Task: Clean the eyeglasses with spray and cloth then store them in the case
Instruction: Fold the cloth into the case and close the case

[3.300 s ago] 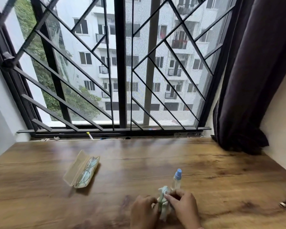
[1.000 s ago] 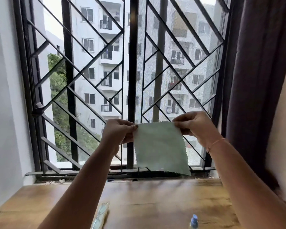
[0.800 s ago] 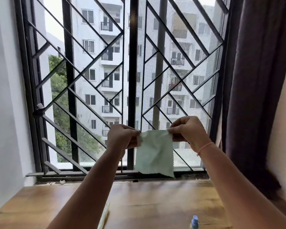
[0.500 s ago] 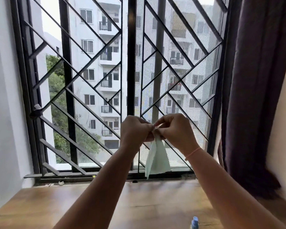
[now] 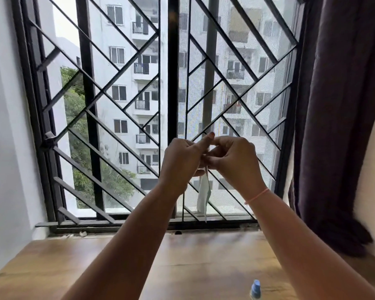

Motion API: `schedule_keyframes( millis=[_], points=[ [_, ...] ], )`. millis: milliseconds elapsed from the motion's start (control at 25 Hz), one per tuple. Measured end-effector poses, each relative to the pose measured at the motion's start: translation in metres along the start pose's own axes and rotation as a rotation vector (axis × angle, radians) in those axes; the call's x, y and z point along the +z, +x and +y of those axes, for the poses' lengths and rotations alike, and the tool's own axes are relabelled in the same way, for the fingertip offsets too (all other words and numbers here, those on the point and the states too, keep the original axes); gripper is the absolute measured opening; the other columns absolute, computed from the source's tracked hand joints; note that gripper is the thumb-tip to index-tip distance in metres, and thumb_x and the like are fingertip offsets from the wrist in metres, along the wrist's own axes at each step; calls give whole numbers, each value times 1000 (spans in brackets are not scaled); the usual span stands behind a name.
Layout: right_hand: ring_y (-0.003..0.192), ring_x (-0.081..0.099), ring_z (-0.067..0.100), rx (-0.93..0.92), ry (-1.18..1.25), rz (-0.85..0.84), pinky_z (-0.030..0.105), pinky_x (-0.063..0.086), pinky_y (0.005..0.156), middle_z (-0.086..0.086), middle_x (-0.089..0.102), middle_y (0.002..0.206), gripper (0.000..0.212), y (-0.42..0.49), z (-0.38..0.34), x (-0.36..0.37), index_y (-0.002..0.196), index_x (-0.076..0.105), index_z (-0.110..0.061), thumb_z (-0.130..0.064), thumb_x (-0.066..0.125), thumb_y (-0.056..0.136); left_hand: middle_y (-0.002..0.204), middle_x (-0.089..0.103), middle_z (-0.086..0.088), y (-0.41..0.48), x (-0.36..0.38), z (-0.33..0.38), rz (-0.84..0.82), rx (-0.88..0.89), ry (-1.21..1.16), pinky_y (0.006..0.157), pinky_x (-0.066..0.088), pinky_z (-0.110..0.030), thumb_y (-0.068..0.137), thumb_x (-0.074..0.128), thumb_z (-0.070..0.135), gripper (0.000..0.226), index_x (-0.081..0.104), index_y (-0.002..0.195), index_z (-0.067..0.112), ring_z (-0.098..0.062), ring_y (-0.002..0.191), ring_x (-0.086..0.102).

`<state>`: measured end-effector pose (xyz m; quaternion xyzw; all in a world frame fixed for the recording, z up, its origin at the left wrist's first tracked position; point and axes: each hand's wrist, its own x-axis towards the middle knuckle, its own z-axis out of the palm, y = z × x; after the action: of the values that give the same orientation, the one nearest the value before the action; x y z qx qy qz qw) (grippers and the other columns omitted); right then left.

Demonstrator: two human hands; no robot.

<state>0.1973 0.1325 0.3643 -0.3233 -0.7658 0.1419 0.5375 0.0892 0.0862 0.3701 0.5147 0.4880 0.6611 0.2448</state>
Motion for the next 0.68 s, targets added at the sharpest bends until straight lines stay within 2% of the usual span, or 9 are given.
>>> schedule_keyframes(
  millis=[80,160,240,280,320,400,480,600,680],
  points=[
    [64,70,15,27,82,28,33,58,69,6,72,69,28,3,2,-1,94,71,-9,-4,75,66,73,68,-20,-2,-2,2,-45,-24,-25,66,54,-35,82,62,47,53,68,82,-6,-23,62,65],
    [61,69,21,149,357,-7,37,59,64,12,70,69,25,5,3,-6,90,68,-3,7,72,67,80,71,-19,-4,-7,-2,3,-18,-67,67,50,-30,83,60,44,44,70,84,2,-23,70,67],
    [57,66,21,281,637,-87,32,58,59,13,67,68,25,8,1,-11,89,66,2,15,68,67,89,72,-16,-6,-15,-17,96,-33,-138,77,50,-33,82,63,39,32,70,88,8,-25,87,67],
    [57,65,21,321,734,-128,30,57,58,13,66,67,26,9,0,-14,89,66,3,16,66,67,96,70,-13,-7,-19,-27,98,-102,-181,85,48,-38,79,68,37,30,68,93,12,-27,98,64],
    [57,65,20,346,810,-169,29,57,57,12,67,67,27,9,-1,-16,91,66,4,16,65,66,102,67,-12,-10,-23,-39,32,-221,-245,90,46,-42,73,74,39,39,65,101,13,-28,103,61],
    [56,65,20,378,915,-229,28,58,57,10,68,65,32,12,-2,-18,93,65,5,11,66,61,103,65,-16,-19,-26,-55,-221,-487,-469,87,51,-45,57,82,41,66,61,109,7,-30,96,64],
    [57,65,22,405,939,-262,30,58,60,11,69,67,37,12,-3,-19,92,65,5,5,67,55,96,69,-18,-24,-23,-60,-362,-548,-661,80,55,-46,54,86,32,58,67,101,4,-30,85,68],
    [61,65,24,447,950,-249,33,57,63,13,69,70,34,12,4,-15,87,66,3,4,67,53,79,71,-14,-18,-19,-55,-317,-461,-670,67,59,-36,64,68,10,24,70,86,1,-22,68,69],
    [63,64,26,488,930,-237,33,57,64,13,69,71,31,11,12,-13,84,67,1,0,70,53,76,70,-13,-13,-19,-47,-293,-401,-646,65,59,-30,65,64,1,24,67,88,-2,-20,65,68]
  ],
)
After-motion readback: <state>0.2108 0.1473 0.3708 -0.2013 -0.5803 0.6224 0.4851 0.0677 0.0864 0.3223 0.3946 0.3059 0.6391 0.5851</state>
